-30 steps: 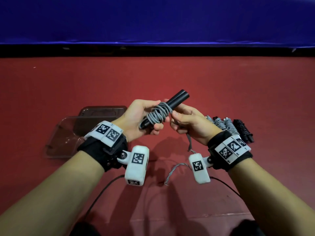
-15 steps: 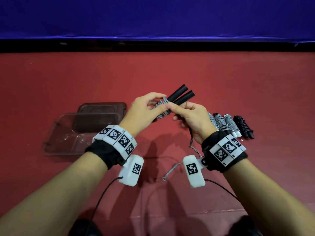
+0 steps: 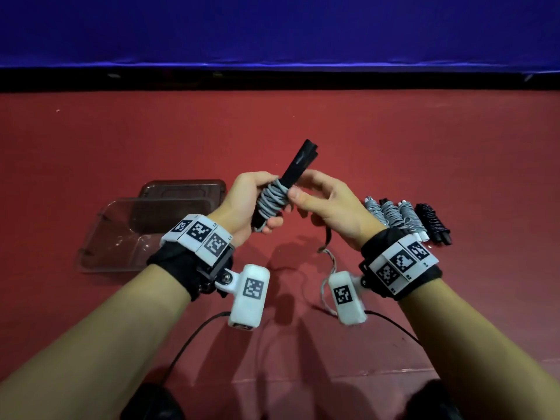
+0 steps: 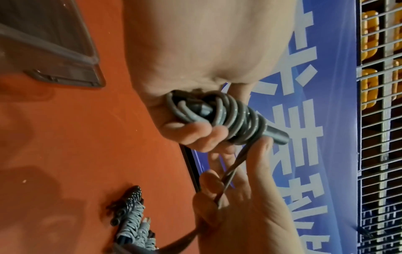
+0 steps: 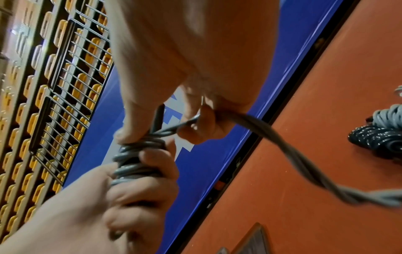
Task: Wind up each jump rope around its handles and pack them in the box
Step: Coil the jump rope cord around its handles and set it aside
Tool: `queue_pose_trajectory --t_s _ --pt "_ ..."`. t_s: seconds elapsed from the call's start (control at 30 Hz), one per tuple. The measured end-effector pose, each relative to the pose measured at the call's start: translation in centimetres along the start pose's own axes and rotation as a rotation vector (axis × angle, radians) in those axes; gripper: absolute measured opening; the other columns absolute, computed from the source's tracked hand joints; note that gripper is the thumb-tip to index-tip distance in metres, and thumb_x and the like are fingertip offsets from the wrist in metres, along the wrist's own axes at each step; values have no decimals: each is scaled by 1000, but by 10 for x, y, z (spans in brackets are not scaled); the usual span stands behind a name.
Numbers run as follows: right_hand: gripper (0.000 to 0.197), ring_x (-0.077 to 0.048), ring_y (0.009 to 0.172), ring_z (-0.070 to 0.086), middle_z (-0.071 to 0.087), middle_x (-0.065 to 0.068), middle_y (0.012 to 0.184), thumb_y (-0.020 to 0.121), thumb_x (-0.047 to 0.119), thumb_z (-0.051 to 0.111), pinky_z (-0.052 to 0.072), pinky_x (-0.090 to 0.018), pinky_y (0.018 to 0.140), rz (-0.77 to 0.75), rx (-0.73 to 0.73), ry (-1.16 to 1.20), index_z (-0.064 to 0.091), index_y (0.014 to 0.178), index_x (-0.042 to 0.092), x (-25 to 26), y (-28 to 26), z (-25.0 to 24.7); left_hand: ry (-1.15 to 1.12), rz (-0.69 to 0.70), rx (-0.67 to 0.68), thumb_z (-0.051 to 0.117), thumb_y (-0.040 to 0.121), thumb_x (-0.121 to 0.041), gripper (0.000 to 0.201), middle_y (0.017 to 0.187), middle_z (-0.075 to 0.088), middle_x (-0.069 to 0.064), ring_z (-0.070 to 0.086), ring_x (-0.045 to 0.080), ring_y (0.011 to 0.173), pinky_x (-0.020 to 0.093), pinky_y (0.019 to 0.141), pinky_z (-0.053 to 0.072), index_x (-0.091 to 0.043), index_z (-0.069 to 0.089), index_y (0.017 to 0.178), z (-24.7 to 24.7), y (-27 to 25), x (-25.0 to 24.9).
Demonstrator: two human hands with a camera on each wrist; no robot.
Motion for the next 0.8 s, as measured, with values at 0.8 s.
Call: queue_pose_trajectory --t_s 0.8 --pt "38 -24 64 27 36 -12 71 94 39 69 24 -31 59 79 37 -153 76 94 2 -7 -9 -11 292 113 -95 52 105 -18 16 79 67 7 61 23 59 26 43 47 -9 64 99 -7 3 19"
Point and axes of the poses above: each hand's wrist, its own y-axis towards the middle knuckle, its own z-axis out of the palm, x = y × z, the point moved 2 cm from there along y, towards the middle knuckle
